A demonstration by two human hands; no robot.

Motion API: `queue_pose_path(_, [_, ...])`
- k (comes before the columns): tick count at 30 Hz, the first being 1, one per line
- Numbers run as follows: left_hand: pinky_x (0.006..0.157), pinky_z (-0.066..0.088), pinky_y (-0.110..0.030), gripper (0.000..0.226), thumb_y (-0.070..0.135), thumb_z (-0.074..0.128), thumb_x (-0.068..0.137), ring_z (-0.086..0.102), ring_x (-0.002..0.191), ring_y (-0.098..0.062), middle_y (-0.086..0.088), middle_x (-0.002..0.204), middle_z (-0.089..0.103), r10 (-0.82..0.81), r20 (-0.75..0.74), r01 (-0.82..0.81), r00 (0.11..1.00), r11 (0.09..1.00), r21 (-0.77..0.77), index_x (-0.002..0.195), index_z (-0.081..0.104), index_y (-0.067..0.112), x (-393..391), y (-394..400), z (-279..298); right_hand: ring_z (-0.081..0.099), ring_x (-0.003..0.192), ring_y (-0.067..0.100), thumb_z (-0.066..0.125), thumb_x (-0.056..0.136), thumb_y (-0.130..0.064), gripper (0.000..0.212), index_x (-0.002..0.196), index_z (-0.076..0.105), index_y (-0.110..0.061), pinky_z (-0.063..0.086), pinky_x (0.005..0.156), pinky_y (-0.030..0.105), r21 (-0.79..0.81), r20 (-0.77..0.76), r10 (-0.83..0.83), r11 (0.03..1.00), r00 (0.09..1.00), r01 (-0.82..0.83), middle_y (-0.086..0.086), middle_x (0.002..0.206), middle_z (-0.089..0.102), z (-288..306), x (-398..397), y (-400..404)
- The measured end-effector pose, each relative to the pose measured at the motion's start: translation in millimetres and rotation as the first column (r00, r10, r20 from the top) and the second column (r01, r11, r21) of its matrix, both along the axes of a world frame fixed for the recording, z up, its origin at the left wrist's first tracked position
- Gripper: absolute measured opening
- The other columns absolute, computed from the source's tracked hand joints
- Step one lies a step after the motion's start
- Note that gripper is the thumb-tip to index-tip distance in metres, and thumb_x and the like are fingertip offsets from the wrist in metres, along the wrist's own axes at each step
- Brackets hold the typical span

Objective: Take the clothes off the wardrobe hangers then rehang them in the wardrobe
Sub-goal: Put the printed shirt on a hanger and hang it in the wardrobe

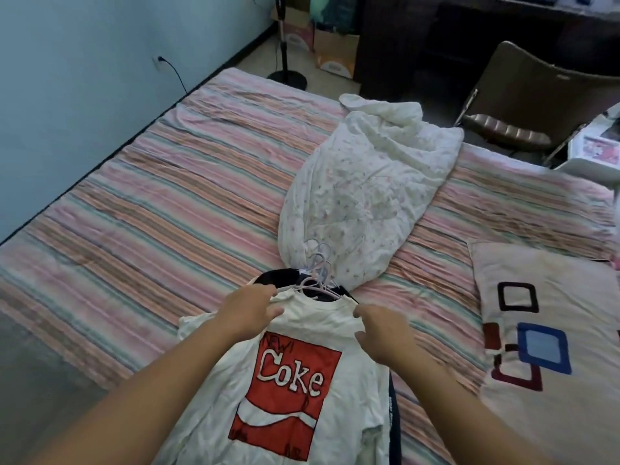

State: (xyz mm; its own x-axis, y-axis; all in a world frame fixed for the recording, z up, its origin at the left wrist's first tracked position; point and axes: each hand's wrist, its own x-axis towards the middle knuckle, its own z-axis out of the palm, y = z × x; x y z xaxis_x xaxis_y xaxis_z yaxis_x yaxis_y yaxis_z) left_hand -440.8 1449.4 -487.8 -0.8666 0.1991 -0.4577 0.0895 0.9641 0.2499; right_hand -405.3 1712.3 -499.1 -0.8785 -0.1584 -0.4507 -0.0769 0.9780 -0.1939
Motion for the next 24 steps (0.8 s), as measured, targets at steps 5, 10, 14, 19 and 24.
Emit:
queue_pose_path(5, [0.095,0.046,-0.036,0.053,0.048,0.058,0.092,0.054,0.121,-0.021,-0.002,0.135,0.057,0.044,0.085,-0.047,0.995,0.998,0.030,0.136,0.051,0.020,-22,-3,-78,0.059,0.115,0.022,0.058,0.094,-0.028,0.041,0.134,0.053,-0.022,0.050,0.091,0.037,-0.042,0.016,-0.145,0.988,0.989,0.146,-0.001,0.129,0.062,-75,-26,15])
queue_pose_path(10, [0.101,0.041,-0.032,0.059,0.039,0.063,0.088,0.047,0.130,-0.022,-0.003,0.141,0.053,0.058,0.137,-0.063,0.989,0.997,0.034,0.141,0.047,0.018,-33,-12,-150,0.057,0.119,0.025,0.060,0.093,-0.026,0.043,0.135,0.052,-0.020,0.048,0.094,0.037,-0.073,0.056,-0.232,0.969,0.971,0.236,0.004,0.132,0.061,-148,-48,19])
queue_pose_path(14, [0.092,0.043,-0.033,0.051,0.036,0.064,0.089,0.051,0.122,-0.023,-0.005,0.135,0.056,0.079,0.145,-0.076,0.986,0.997,-0.032,0.133,0.050,0.016,-47,-11,-196,0.053,0.121,0.029,0.062,0.091,-0.022,0.046,0.136,0.050,-0.016,0.046,0.094,0.039,-0.069,0.078,-0.214,0.973,0.974,0.219,0.007,0.133,0.059,-196,-66,18])
queue_pose_path(19, [0.090,0.049,-0.041,0.051,0.030,0.064,0.090,0.055,0.116,-0.029,-0.009,0.130,0.057,0.134,0.170,-0.135,0.976,0.991,-0.010,0.134,0.045,0.014,-70,-4,-233,0.053,0.120,0.033,0.064,0.092,-0.024,0.069,0.151,0.028,-0.016,0.046,0.089,0.040,-0.042,0.161,-0.182,0.981,0.970,0.191,0.011,0.138,0.053,-235,-79,13])
queue_pose_path(24, [0.080,0.051,-0.041,0.042,0.028,0.062,0.089,0.056,0.102,-0.029,-0.011,0.118,0.056,0.170,0.177,-0.161,0.970,0.985,-0.064,0.125,0.046,0.013,-79,3,-255,0.056,0.107,0.032,0.061,0.091,-0.015,0.047,0.135,0.044,-0.015,0.048,0.084,0.041,-0.064,0.064,-0.225,0.971,0.972,0.230,0.009,0.123,0.057,-254,-75,11])
